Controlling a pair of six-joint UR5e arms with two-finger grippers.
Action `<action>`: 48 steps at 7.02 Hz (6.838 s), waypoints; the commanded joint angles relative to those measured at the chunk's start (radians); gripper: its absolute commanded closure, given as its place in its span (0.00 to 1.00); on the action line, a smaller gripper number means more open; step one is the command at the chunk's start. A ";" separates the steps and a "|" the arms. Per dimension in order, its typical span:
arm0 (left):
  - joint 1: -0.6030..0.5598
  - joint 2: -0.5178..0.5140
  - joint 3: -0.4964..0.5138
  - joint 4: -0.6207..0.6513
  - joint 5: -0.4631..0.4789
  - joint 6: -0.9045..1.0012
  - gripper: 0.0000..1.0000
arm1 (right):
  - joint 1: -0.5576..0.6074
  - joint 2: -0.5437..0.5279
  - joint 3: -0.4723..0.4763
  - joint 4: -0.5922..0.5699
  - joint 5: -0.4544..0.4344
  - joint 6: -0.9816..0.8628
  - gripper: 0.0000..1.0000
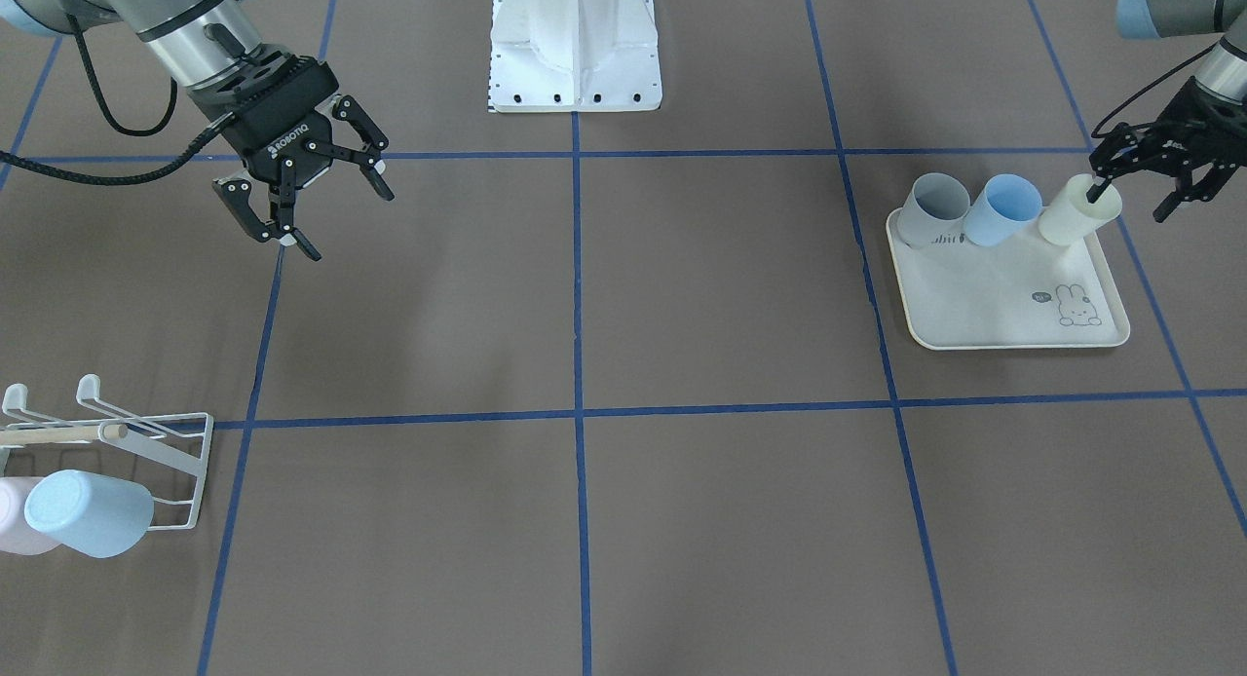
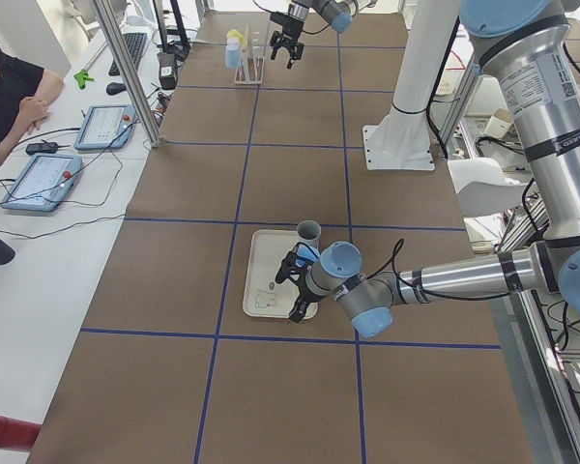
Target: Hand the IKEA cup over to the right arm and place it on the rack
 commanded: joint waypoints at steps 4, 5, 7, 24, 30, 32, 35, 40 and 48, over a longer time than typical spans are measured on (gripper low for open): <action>-0.003 0.002 -0.001 -0.025 -0.016 0.013 1.00 | -0.001 0.002 -0.002 0.003 -0.022 -0.009 0.01; -0.012 -0.003 -0.007 -0.023 -0.016 0.042 1.00 | -0.003 0.006 -0.002 0.003 -0.022 -0.009 0.01; -0.232 -0.017 -0.007 0.036 -0.071 0.203 1.00 | -0.006 0.014 -0.002 0.006 -0.020 -0.012 0.01; 0.218 -0.796 -0.357 0.226 -0.081 -1.344 1.00 | -0.262 0.154 -0.204 0.686 -0.203 -0.113 0.01; 0.353 -0.795 -0.327 0.229 0.019 -1.332 1.00 | -0.280 0.158 -0.201 0.687 -0.201 -0.115 0.01; 0.389 -0.796 -0.317 0.229 0.068 -1.333 1.00 | -0.283 0.164 -0.201 0.687 -0.201 -0.115 0.01; 0.402 -0.795 -0.302 0.229 0.071 -1.332 1.00 | -0.283 0.171 -0.201 0.686 -0.203 -0.115 0.01; 0.403 -0.796 -0.302 0.227 0.071 -1.329 1.00 | -0.283 0.171 -0.199 0.684 -0.207 -0.115 0.56; 0.169 -0.775 -0.337 0.533 -0.076 -0.847 0.00 | -0.149 0.164 -0.195 0.501 -0.198 -0.200 0.82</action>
